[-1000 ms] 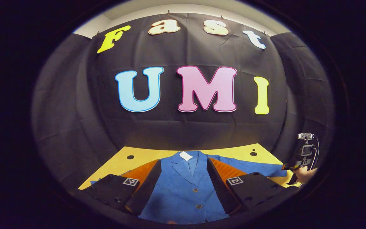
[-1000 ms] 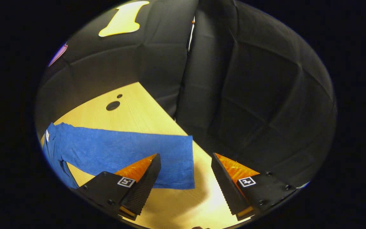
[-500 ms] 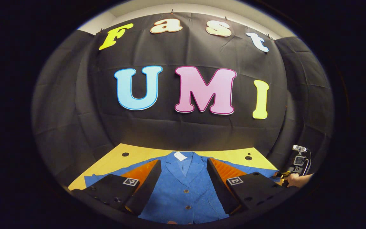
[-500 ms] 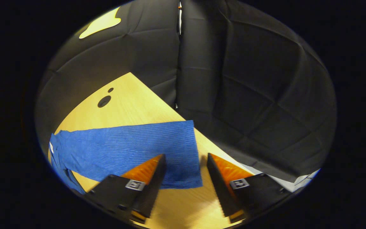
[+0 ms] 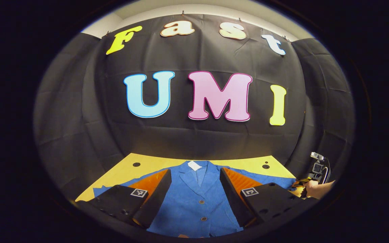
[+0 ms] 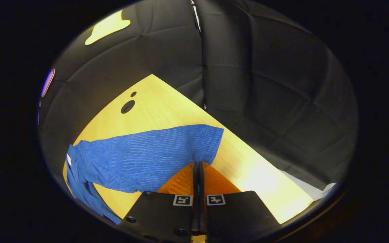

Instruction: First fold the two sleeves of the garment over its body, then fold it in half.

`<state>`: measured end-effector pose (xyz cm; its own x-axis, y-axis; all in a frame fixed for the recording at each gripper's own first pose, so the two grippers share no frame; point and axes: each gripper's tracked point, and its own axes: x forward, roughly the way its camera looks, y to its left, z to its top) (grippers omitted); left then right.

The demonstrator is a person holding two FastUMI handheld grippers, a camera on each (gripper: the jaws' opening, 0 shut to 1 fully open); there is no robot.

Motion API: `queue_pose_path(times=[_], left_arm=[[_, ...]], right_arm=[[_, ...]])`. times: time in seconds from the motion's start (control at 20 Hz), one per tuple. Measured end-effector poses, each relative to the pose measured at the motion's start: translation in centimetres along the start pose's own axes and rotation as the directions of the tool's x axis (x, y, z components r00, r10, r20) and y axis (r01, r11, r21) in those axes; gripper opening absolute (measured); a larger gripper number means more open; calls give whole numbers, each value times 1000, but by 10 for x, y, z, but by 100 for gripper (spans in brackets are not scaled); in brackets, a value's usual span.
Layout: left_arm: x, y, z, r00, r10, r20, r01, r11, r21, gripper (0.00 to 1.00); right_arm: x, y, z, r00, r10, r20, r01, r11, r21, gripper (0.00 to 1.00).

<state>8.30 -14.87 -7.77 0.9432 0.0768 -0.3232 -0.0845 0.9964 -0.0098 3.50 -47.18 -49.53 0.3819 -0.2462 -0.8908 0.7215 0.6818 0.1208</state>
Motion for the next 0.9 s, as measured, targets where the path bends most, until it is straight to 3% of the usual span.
queue_pose_path(times=[0.1,0.25,0.4,0.65,0.9], left_arm=[[1,1,-3,1000,-4,-5,4,1000,-8,83],[2,8,0,1000,5,1,-5,1000,-5,83],[3,20,7,999,22,27,-23,1000,10,83],[-5,51,4,997,74,32,-73,997,-26,83],[-26,111,-11,983,183,10,-181,980,-77,83]], right_arm=[[-4,6,-2,1000,29,-7,-29,999,20,1],[-21,31,14,994,79,69,-81,997,19,1],[-49,87,28,977,175,120,-174,985,-20,0],[-81,211,14,932,346,108,-337,937,-92,0],[-128,371,-51,847,531,17,-513,826,-234,0]])
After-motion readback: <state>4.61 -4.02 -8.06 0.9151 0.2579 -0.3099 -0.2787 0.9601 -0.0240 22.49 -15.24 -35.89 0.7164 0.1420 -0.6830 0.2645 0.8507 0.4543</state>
